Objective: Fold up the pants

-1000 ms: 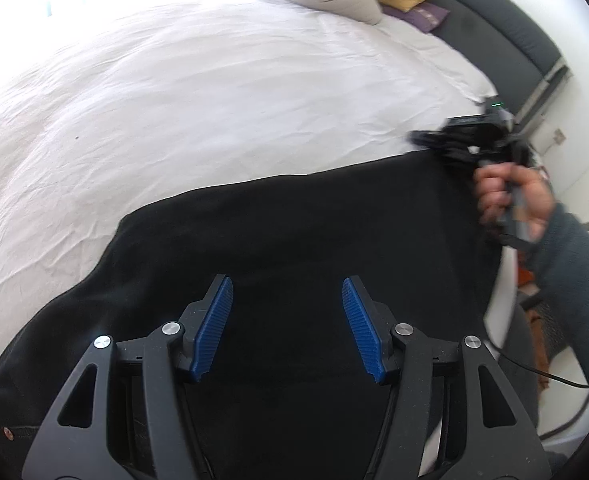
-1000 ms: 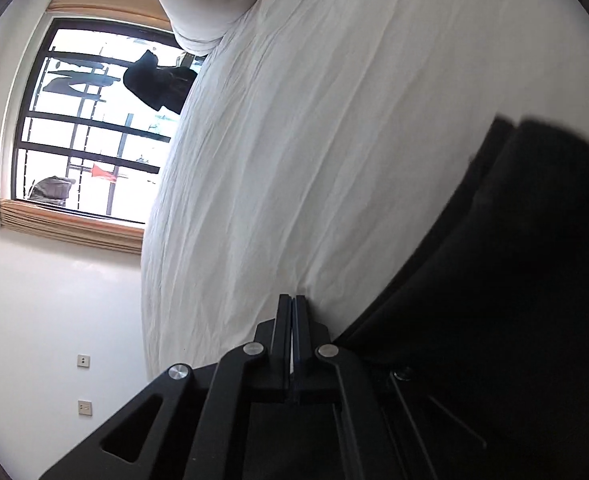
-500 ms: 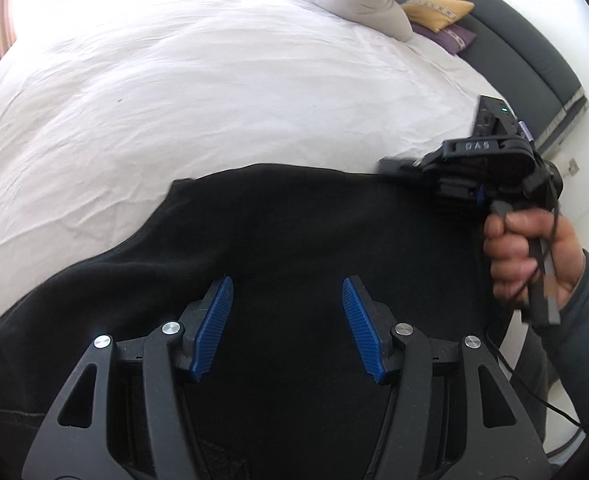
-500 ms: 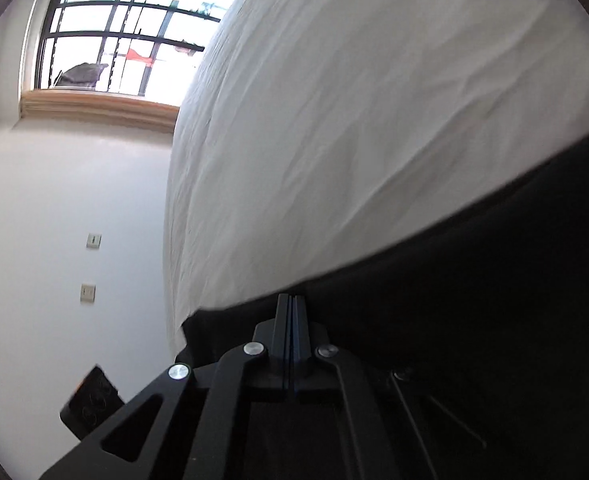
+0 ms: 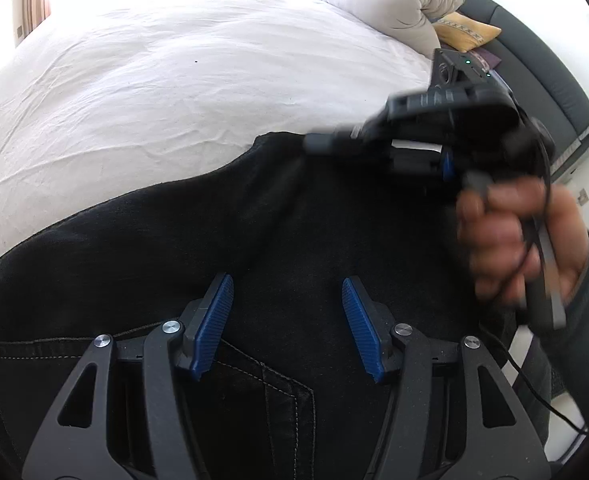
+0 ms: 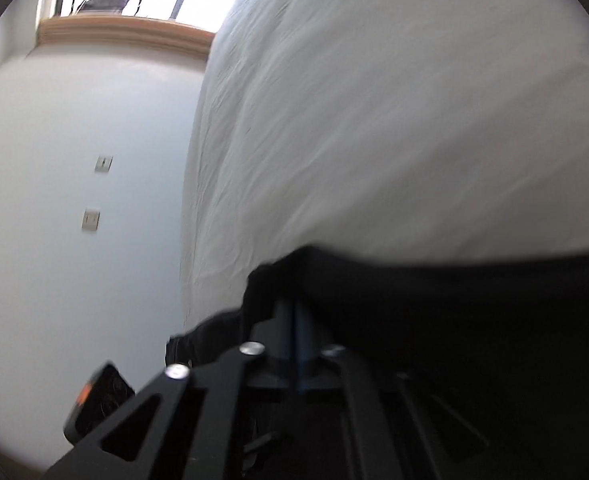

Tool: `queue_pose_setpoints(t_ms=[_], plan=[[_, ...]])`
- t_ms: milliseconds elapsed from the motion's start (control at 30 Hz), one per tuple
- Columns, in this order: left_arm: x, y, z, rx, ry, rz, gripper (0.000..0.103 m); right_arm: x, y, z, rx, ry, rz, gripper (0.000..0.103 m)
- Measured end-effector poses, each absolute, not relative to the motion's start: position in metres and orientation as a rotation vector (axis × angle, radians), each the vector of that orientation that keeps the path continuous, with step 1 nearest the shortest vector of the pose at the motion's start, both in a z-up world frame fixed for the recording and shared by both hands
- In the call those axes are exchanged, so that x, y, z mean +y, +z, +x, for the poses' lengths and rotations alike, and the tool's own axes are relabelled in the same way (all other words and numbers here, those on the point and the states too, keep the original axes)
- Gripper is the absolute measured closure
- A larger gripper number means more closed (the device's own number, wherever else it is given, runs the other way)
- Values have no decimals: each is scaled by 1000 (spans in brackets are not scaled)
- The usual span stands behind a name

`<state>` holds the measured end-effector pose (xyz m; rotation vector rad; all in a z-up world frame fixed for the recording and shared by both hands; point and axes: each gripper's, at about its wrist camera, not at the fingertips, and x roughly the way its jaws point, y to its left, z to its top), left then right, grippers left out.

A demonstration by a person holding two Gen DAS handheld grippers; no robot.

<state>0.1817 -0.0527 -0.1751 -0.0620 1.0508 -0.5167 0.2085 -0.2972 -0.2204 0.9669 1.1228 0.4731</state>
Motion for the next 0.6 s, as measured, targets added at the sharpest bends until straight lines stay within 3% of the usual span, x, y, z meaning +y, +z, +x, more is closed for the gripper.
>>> queue_pose_setpoints(t_ms=[100, 167, 233, 267, 333, 367, 433, 467, 500, 567, 600], plan=[[-55, -174, 180, 1042, -505, -39, 48, -341, -199, 202, 1055, 304, 926, 100], [-57, -166, 176, 1036, -507, -36, 48, -347, -182, 180, 1021, 428, 942, 77], [-68, -156, 172, 1011, -550, -39, 47, -349, -174, 143, 1012, 497, 931, 61], [-75, -154, 171, 1008, -565, -33, 48, -349, -176, 127, 1039, 504, 905, 60], [-94, -157, 170, 1025, -583, -5, 48, -363, -191, 97, 1054, 468, 897, 60], [-104, -163, 170, 1049, -608, 2, 51, -380, -206, 86, 1070, 406, 938, 67], [-117, -177, 175, 1075, -587, 68, 56, -432, -236, 63, 1049, 300, 1096, 103], [-118, -176, 181, 1074, -590, 72, 57, -452, -238, 59, 992, 274, 1146, 103], [-114, -174, 184, 1082, -588, 66, 71, -478, -234, 50, 953, 211, 1120, 103], [-100, -171, 192, 1104, -550, 47, 85, -521, -222, 37, 895, 38, 1046, 103], [-90, -169, 194, 1109, -515, 36, 86, -548, -219, 25, 875, -61, 1050, 103]])
